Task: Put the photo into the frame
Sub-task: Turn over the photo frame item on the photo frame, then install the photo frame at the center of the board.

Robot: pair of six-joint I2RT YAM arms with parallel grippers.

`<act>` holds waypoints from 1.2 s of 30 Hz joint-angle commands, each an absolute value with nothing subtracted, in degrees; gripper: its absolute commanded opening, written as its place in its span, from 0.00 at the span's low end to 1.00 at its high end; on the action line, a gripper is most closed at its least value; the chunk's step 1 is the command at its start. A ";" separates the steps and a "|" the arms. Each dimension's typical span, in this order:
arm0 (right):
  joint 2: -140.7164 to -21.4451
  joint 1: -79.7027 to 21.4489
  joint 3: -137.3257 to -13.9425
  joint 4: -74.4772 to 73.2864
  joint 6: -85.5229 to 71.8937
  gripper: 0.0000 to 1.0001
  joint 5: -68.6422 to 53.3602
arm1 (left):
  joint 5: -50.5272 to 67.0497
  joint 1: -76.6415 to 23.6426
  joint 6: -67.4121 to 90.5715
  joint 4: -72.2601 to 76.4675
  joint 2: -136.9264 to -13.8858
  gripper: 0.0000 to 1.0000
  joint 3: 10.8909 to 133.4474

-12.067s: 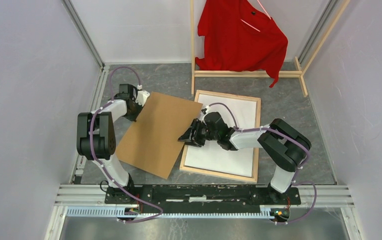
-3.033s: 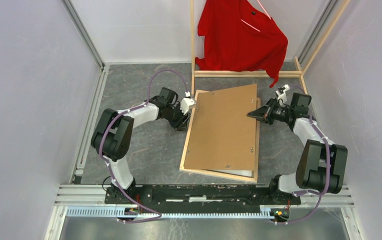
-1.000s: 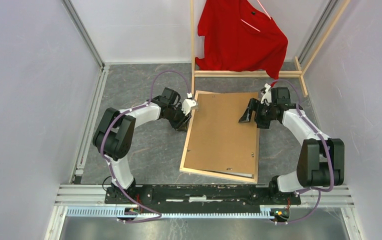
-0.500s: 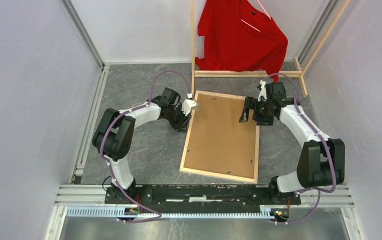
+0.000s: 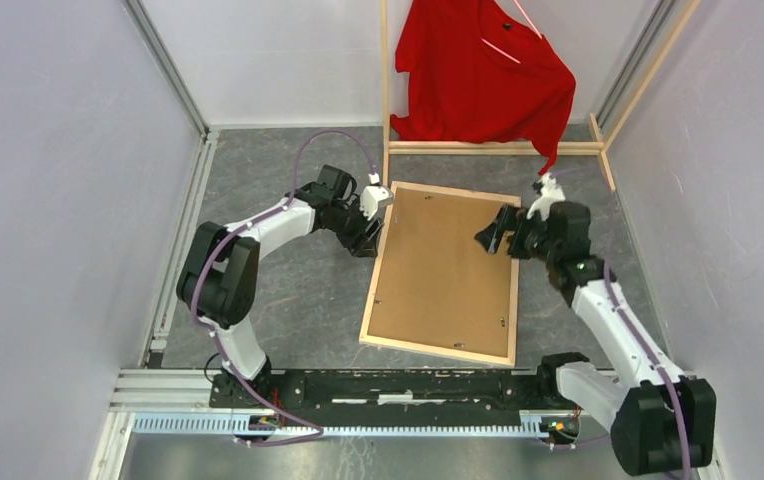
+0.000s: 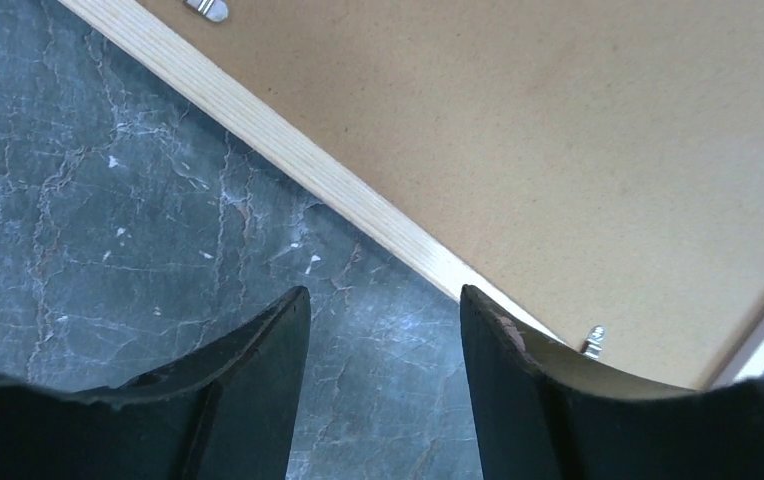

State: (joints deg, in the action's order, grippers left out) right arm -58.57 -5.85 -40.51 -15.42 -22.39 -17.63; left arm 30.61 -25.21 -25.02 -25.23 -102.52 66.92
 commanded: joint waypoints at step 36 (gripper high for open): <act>-93.10 -55.95 -32.92 35.54 -32.69 0.00 -8.19 | 35.20 -24.74 -13.41 -20.45 -104.93 0.23 64.25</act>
State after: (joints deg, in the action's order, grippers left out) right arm -91.15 -55.51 -30.44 32.18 -33.15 -6.66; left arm 33.39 -25.08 -14.85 -22.11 -104.64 64.45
